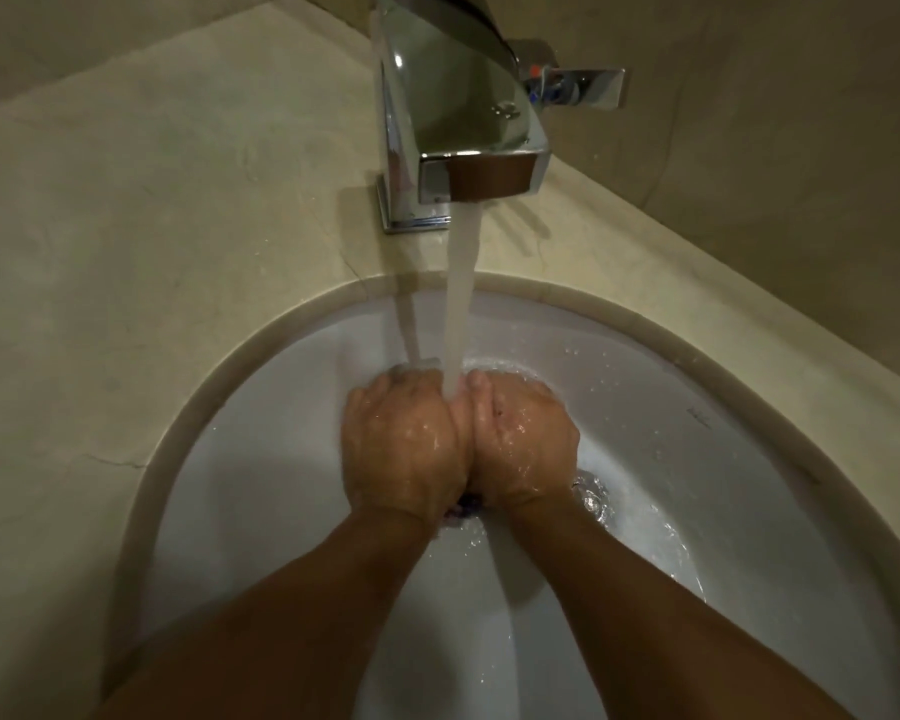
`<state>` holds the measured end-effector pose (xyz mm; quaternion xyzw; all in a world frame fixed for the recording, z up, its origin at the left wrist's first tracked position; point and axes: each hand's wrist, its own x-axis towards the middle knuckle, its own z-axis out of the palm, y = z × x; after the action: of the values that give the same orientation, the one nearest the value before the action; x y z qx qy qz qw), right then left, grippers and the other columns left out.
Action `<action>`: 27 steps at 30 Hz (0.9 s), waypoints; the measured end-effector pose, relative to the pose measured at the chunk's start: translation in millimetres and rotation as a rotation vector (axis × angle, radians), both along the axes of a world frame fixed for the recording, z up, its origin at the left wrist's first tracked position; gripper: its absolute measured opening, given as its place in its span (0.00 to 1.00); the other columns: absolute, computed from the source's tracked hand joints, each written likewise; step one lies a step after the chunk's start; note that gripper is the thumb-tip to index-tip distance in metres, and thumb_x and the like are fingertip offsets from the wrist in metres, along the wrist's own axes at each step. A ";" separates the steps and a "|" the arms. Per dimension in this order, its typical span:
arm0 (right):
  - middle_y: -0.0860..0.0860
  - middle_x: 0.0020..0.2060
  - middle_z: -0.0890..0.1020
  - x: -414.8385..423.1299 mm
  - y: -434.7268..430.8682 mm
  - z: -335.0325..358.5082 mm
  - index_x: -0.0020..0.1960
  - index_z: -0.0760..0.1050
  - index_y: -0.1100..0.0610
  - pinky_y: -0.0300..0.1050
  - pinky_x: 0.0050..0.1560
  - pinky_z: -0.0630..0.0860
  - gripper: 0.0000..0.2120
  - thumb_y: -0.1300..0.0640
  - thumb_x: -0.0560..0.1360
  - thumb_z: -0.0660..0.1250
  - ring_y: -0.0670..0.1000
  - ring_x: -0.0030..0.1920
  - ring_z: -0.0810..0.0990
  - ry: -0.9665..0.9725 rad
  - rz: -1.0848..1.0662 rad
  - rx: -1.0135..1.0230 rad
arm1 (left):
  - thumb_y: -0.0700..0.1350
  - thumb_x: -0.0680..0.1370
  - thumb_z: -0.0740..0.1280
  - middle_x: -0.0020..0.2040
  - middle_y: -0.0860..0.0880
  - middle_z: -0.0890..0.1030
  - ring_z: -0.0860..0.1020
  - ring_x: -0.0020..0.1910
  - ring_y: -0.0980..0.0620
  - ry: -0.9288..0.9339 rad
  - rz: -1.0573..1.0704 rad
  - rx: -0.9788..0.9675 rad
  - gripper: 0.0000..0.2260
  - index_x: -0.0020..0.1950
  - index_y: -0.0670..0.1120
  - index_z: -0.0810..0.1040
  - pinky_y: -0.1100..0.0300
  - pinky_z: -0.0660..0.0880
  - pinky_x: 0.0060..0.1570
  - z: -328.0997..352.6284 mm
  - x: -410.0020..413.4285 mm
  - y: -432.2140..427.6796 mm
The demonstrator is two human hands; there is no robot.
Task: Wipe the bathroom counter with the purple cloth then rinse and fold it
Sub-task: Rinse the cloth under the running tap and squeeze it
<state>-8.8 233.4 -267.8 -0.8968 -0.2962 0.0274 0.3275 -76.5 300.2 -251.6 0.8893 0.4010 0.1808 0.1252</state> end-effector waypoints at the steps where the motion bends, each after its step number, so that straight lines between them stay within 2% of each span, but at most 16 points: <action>1: 0.49 0.34 0.83 -0.3 -0.4 2.3 0.38 0.81 0.52 0.47 0.47 0.76 0.27 0.43 0.79 0.47 0.53 0.38 0.80 -0.020 0.000 0.033 | 0.55 0.79 0.59 0.32 0.47 0.80 0.78 0.34 0.46 -0.029 -0.006 -0.019 0.20 0.37 0.45 0.81 0.55 0.74 0.42 1.7 0.8 0.1; 4: 0.51 0.35 0.83 2.9 -0.6 6.3 0.40 0.81 0.54 0.48 0.46 0.76 0.28 0.43 0.79 0.45 0.53 0.37 0.79 -0.041 0.067 -0.002 | 0.54 0.80 0.56 0.33 0.46 0.81 0.79 0.36 0.45 -0.048 -0.051 -0.033 0.21 0.38 0.44 0.81 0.54 0.73 0.44 1.7 0.5 1.0; 6: 0.52 0.38 0.83 2.8 -0.6 11.2 0.43 0.80 0.55 0.49 0.48 0.75 0.29 0.43 0.79 0.43 0.54 0.39 0.78 -0.007 0.132 -0.059 | 0.53 0.80 0.59 0.35 0.46 0.81 0.79 0.37 0.44 -0.074 -0.079 -0.089 0.19 0.38 0.43 0.80 0.54 0.74 0.46 -0.8 -2.2 2.8; 8: 0.51 0.39 0.81 -0.3 0.4 14.5 0.43 0.77 0.55 0.50 0.49 0.75 0.26 0.44 0.80 0.45 0.53 0.39 0.74 -0.009 0.151 -0.084 | 0.52 0.80 0.62 0.39 0.45 0.81 0.80 0.41 0.43 -0.114 -0.103 -0.167 0.16 0.43 0.43 0.81 0.51 0.76 0.48 -2.3 -4.9 6.7; 10: 0.49 0.42 0.81 -4.1 0.1 20.5 0.45 0.78 0.55 0.50 0.51 0.74 0.24 0.44 0.82 0.48 0.51 0.44 0.74 -0.015 0.118 -0.004 | 0.54 0.81 0.58 0.42 0.43 0.80 0.78 0.44 0.41 -0.138 -0.098 -0.111 0.18 0.46 0.43 0.79 0.49 0.74 0.48 2.8 -8.2 8.1; 12: 0.51 0.42 0.80 -5.3 4.6 26.3 0.46 0.79 0.56 0.53 0.50 0.72 0.23 0.46 0.83 0.50 0.54 0.45 0.74 -0.097 0.105 0.144 | 0.53 0.81 0.54 0.45 0.42 0.78 0.75 0.47 0.41 -0.208 -0.094 -0.020 0.18 0.47 0.42 0.77 0.47 0.70 0.50 15.2 -10.8 11.3; 15: 0.52 0.39 0.74 -7.7 10.9 30.0 0.39 0.72 0.54 0.52 0.46 0.68 0.16 0.47 0.80 0.57 0.55 0.42 0.71 -0.162 0.049 0.325 | 0.49 0.80 0.55 0.50 0.43 0.77 0.73 0.51 0.43 -0.254 -0.074 0.025 0.14 0.48 0.44 0.77 0.48 0.67 0.52 23.8 -18.6 17.7; 18: 0.44 0.38 0.69 -20.1 4.2 20.2 0.36 0.71 0.49 0.54 0.48 0.72 0.14 0.50 0.79 0.59 0.51 0.44 0.70 -0.062 0.027 0.413 | 0.50 0.80 0.57 0.52 0.44 0.78 0.75 0.53 0.43 -0.207 -0.118 0.021 0.15 0.47 0.43 0.80 0.47 0.70 0.55 8.6 -28.2 12.8; 20: 0.44 0.38 0.70 -22.7 -1.2 7.0 0.37 0.75 0.54 0.55 0.47 0.73 0.15 0.51 0.79 0.58 0.51 0.44 0.71 -0.075 -0.002 0.349 | 0.49 0.80 0.59 0.49 0.44 0.79 0.76 0.50 0.42 -0.200 -0.155 0.036 0.14 0.46 0.42 0.80 0.45 0.71 0.52 -3.2 -29.2 9.8; 22: 0.49 0.42 0.75 -18.9 -2.7 -0.4 0.44 0.76 0.55 0.54 0.50 0.71 0.12 0.50 0.78 0.58 0.53 0.46 0.73 -0.126 -0.039 0.225 | 0.50 0.81 0.58 0.46 0.44 0.79 0.77 0.46 0.41 -0.199 -0.153 -0.010 0.14 0.48 0.42 0.78 0.45 0.71 0.50 -6.8 -25.0 10.7; 25: 0.45 0.51 0.79 -20.4 -4.9 -6.3 0.56 0.76 0.48 0.50 0.55 0.68 0.11 0.47 0.78 0.59 0.48 0.53 0.75 -0.101 -0.061 0.111 | 0.52 0.81 0.53 0.49 0.45 0.80 0.77 0.48 0.43 -0.152 -0.183 -0.012 0.17 0.54 0.43 0.78 0.47 0.71 0.51 -7.2 -25.5 6.6; 27: 0.42 0.52 0.79 -25.2 -7.9 -14.3 0.57 0.76 0.44 0.49 0.54 0.69 0.14 0.45 0.78 0.54 0.47 0.54 0.75 -0.058 -0.080 0.072 | 0.52 0.82 0.51 0.52 0.47 0.80 0.77 0.51 0.45 -0.024 -0.211 0.047 0.19 0.57 0.46 0.79 0.50 0.70 0.54 -12.3 -28.4 2.7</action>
<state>-34.0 225.6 -282.1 -0.8960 -0.2702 -0.0225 0.3516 -104.9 302.9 -264.0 0.9271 0.2991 0.1866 0.1273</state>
